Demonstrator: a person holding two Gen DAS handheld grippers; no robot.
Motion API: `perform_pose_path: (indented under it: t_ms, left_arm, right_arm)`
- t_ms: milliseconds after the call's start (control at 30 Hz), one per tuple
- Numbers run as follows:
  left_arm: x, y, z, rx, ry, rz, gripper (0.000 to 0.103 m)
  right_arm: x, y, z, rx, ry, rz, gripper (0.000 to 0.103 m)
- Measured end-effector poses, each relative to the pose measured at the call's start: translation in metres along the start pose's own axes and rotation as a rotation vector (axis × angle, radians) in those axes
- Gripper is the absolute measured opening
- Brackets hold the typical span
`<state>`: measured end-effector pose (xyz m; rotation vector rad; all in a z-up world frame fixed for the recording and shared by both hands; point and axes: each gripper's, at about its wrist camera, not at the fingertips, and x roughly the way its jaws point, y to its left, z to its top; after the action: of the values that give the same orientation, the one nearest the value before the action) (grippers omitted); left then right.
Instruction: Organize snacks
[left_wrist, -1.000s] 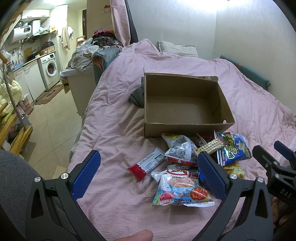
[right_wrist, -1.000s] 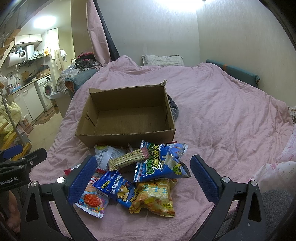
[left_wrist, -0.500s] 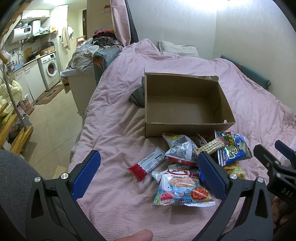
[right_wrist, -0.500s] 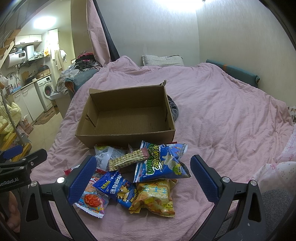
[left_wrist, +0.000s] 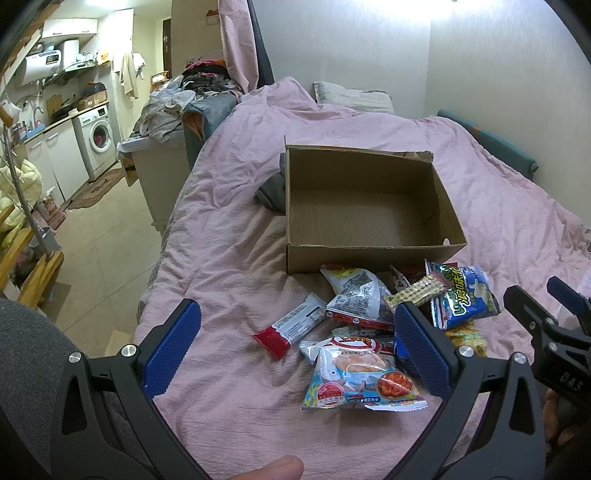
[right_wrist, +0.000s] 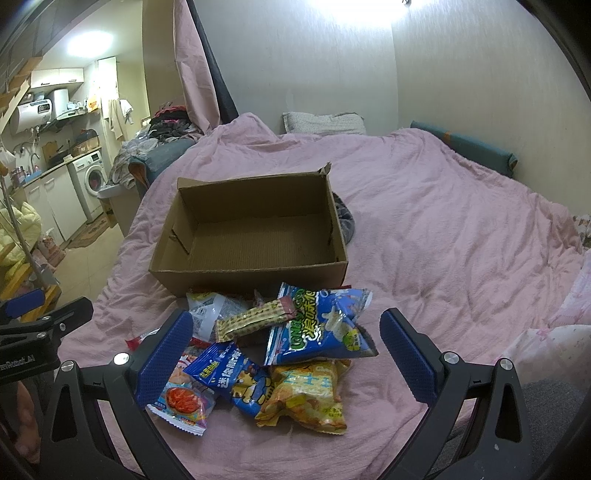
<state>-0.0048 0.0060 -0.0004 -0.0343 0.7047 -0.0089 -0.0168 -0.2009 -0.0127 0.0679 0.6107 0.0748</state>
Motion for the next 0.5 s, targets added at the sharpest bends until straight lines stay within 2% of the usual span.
perform_pose_path:
  t_ms: [333, 500]
  left_arm:
    - [0.011, -0.003, 0.018, -0.016, 0.076, 0.006, 0.103]
    - [0.027, -0.009, 0.032, -0.022, 0.163, -0.003, 0.103]
  right_arm:
    - [0.007, -0.033, 0.033, 0.062, 0.055, 0.065, 0.103]
    - [0.023, -0.047, 0.051, 0.063, 0.093, 0.113, 0.103]
